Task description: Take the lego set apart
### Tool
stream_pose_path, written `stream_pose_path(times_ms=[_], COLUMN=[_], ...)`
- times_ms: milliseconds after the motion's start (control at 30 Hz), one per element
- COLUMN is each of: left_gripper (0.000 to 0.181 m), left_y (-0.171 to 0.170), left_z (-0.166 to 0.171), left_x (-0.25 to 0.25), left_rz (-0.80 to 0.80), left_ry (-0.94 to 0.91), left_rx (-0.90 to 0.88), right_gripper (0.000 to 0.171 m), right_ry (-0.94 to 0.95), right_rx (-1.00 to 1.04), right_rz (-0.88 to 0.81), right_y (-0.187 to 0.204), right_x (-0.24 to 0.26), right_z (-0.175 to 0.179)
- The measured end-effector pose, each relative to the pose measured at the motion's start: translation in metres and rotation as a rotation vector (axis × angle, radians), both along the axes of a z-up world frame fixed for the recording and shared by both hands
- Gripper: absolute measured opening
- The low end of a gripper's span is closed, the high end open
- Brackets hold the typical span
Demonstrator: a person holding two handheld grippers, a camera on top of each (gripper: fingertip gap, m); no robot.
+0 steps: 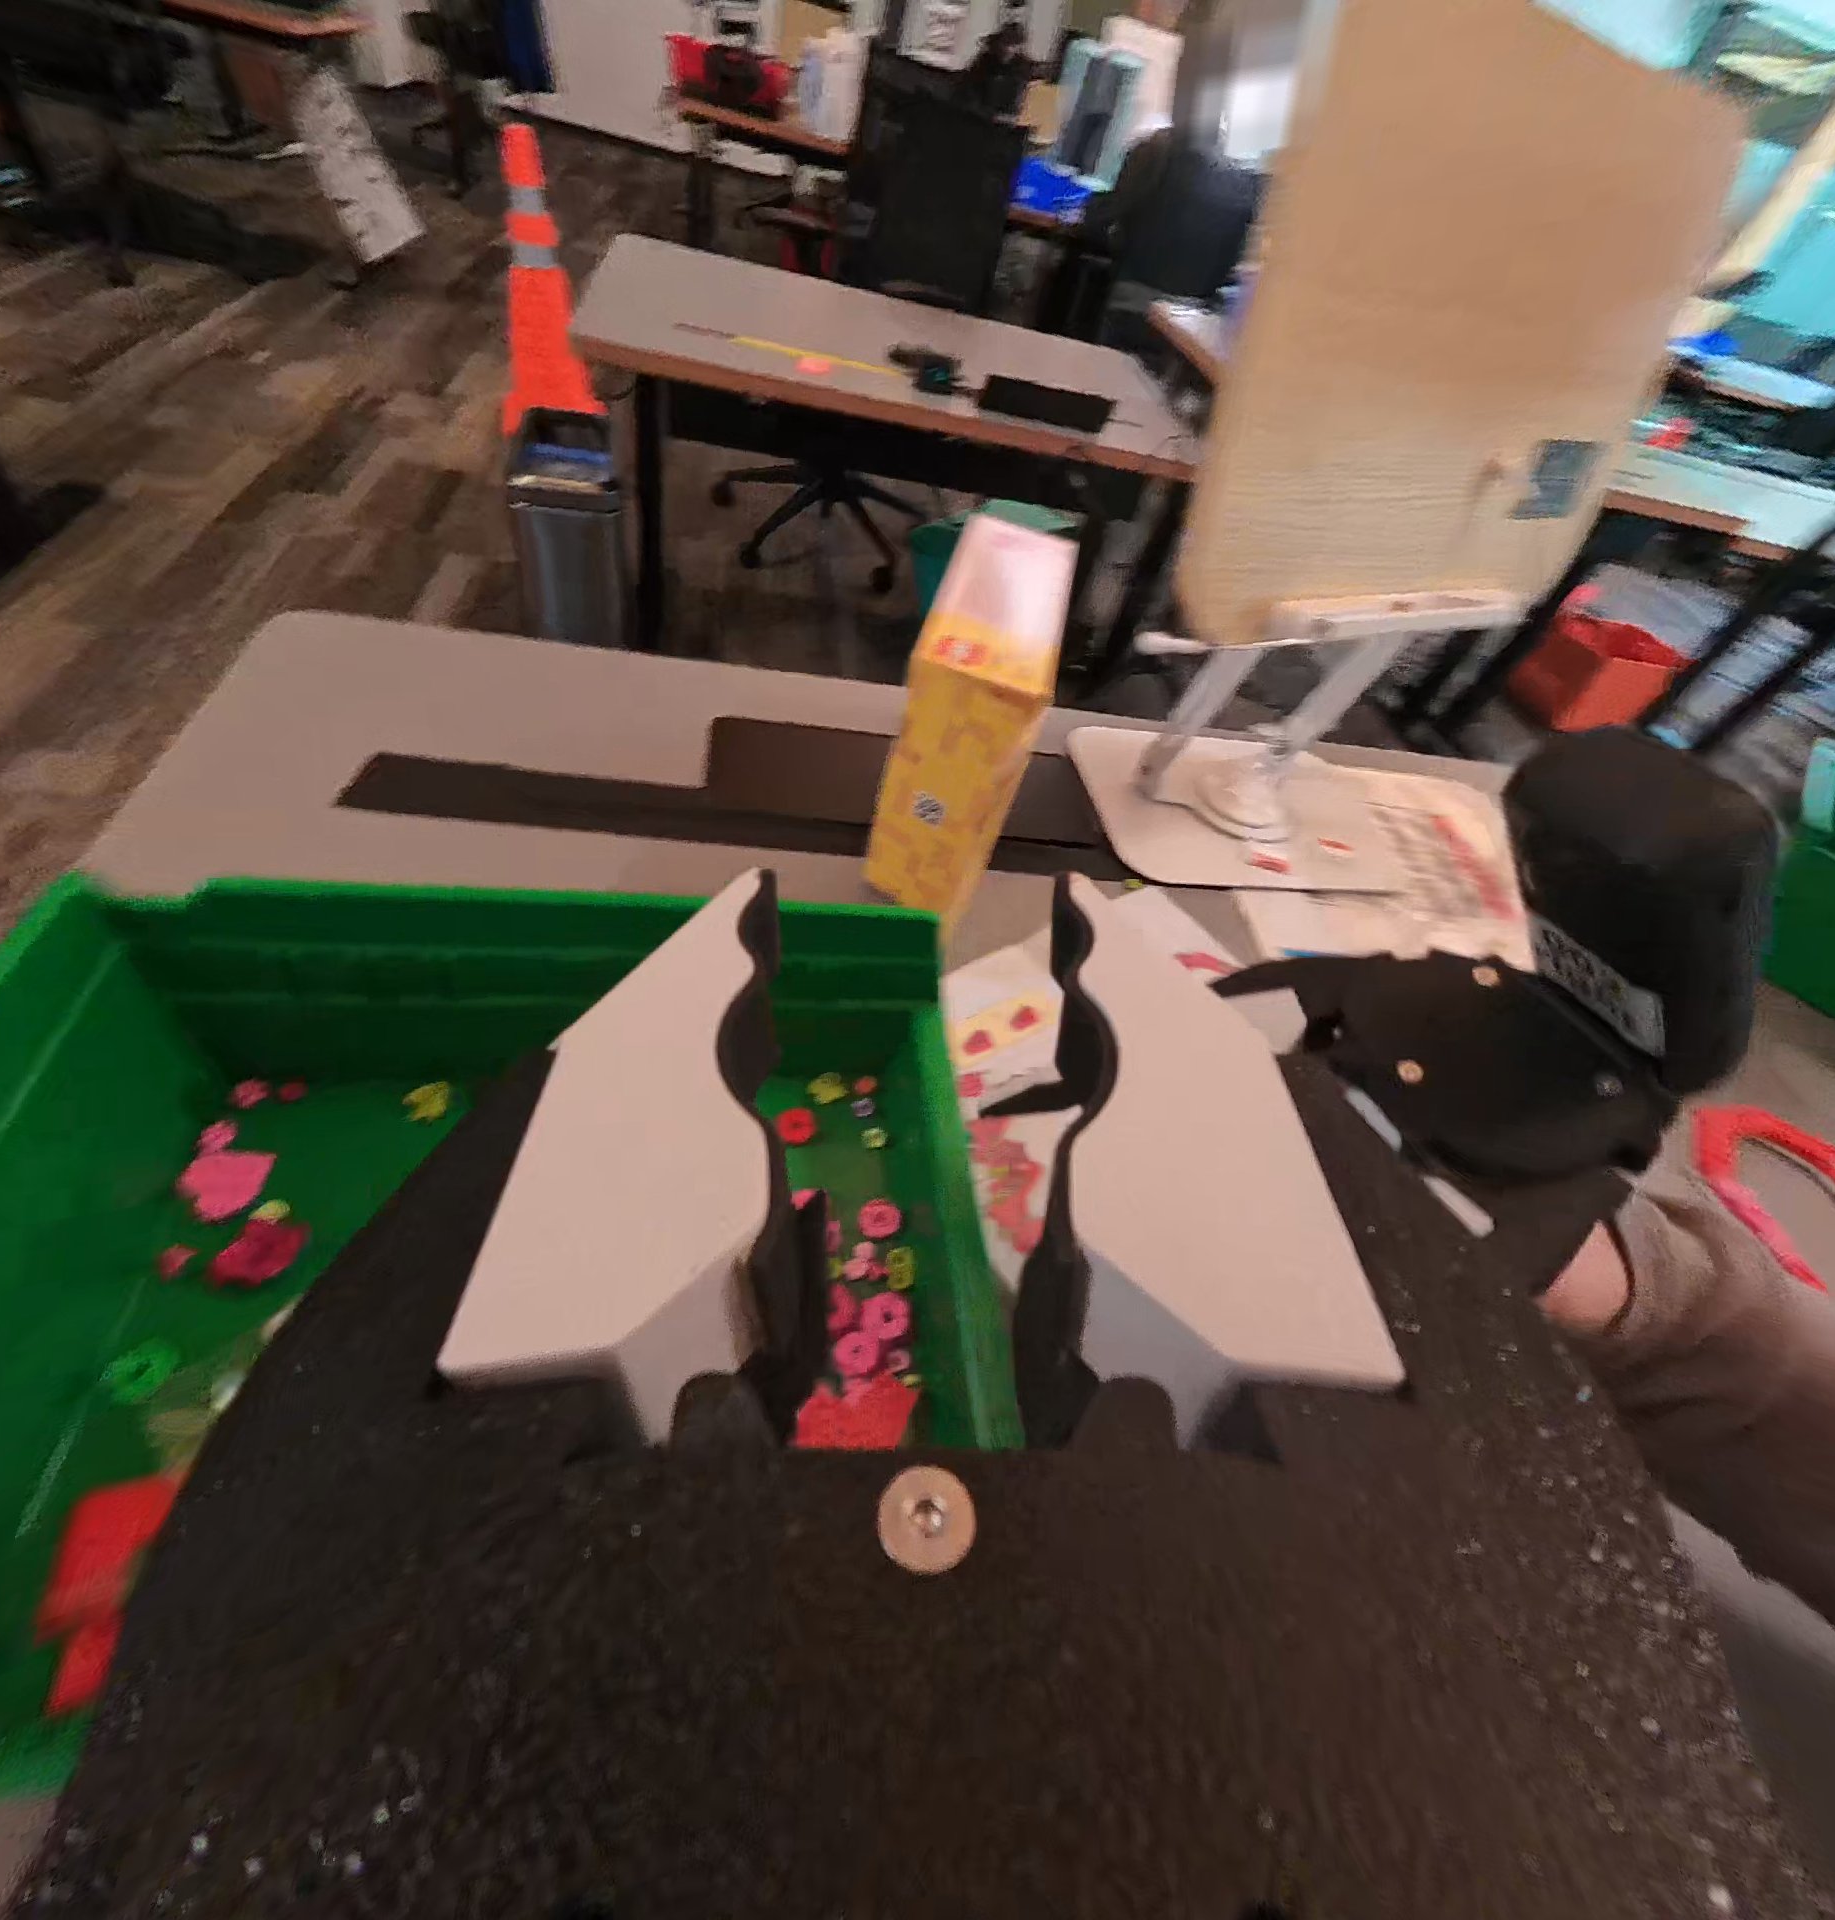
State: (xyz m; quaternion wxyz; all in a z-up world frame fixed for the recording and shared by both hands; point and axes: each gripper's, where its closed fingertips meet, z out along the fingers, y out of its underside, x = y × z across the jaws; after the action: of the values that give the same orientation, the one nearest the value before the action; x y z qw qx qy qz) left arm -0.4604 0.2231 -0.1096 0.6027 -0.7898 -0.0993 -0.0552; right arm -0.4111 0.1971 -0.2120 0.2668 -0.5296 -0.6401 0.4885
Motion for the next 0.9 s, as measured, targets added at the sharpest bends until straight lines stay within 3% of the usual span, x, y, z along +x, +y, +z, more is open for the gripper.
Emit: stream_pose_path(times_ms=[33,167,267,400,500,567,667,800,900], left_gripper=[0.052,0.050,0.045,0.043,0.041,0.040,0.039,0.029,0.021], left_y=[0.004,0.019,0.028,0.028,0.012,0.000,0.001,0.006,0.003], left_z=[0.004,0.000,-0.023,-0.086,-0.146,-0.183,-0.220,-0.208,-0.219], left_x=[0.015,0.092,0.162,0.255,0.310,0.329,0.339,0.361,0.355], left_rz=[-0.072,-0.398,-0.674,-1.019,-1.271,-1.383,-1.427,-1.479,-1.495], left_ry=[0.004,0.123,0.266,0.444,0.534,0.584,0.673,0.613,0.670], left_rx=[0.012,-0.043,-0.140,-0.351,-0.540,-0.659,-0.727,-0.563,-0.602], right_gripper=[0.086,0.068,0.052,0.033,0.033,0.032,0.029,0.025,0.022], right_ry=[0.030,0.118,0.100,-0.065,-0.210,-0.264,-0.278,-0.302,-0.308], right_rx=[0.014,0.166,0.262,0.244,0.250,0.273,0.234,0.243,0.258], right_rz=[-0.018,-0.152,-0.269,-0.320,-0.319,-0.321,-0.329,-0.314,-0.311], right_y=[0.006,0.043,0.069,0.066,0.045,0.034,0.025,0.022,0.023], right_x=[0.014,0.101,0.185,0.283,0.331,0.349,0.352,0.345,0.341], right_z=[0.009,0.035,0.032,-0.015,-0.062,-0.084,-0.101,-0.107,-0.107])
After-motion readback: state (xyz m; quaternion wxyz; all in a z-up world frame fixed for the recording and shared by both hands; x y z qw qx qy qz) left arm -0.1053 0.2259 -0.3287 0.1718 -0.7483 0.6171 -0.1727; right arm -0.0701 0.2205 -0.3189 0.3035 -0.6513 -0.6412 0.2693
